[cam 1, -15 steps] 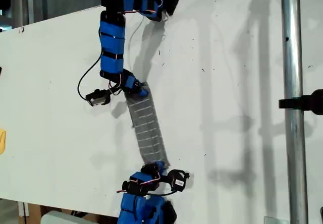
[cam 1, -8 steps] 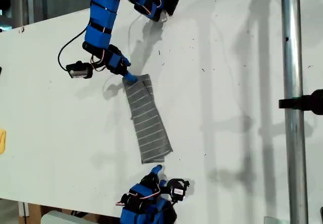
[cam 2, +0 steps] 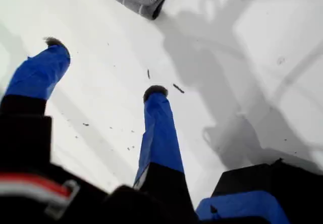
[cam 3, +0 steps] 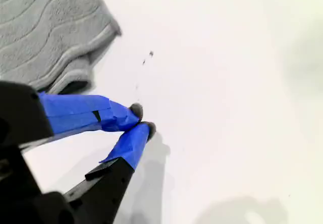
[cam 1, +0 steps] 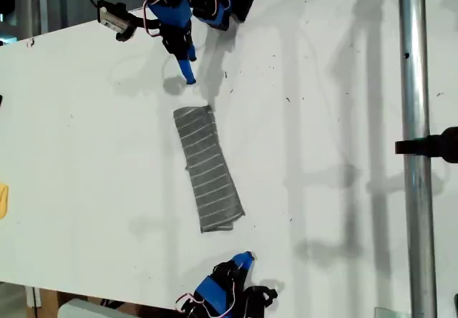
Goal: Grasp corners of a towel and fold twice.
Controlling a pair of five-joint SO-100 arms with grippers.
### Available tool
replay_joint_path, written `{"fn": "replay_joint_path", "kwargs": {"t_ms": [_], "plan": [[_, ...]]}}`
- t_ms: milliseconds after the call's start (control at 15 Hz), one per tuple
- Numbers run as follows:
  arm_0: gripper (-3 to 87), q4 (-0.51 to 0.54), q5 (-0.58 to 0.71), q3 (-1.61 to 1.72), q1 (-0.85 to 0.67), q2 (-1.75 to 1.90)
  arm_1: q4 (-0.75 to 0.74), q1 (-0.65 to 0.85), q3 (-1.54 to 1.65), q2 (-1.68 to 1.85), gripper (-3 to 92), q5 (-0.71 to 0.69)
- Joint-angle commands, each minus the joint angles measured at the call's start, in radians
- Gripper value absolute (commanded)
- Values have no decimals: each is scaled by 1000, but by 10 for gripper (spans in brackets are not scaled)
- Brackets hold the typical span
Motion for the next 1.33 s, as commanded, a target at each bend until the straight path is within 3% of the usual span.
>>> {"fn": "replay_joint_path", "kwargs": {"t_ms": [0, 200, 400, 600, 800, 1267], "plan": [[-29, 28, 86, 83, -2, 293, 8, -84, -6, 58, 362, 72], [-28, -18, 195, 149, -32, 295, -32, -14, -15, -89, 412, -17], [-28, -41, 193, 190, -46, 295, -227, 121, 18, -296, 423, -167], [-28, -37, 195, 198, -55, 295, -500, 199, -3, -601, 424, -230], [-28, -23, 206, 198, -67, 295, -687, 164, -167, -1005, 427, -207], [-28, -3, 232, 198, -67, 295, -842, -8, -520, -1440, 368, -87]]}}
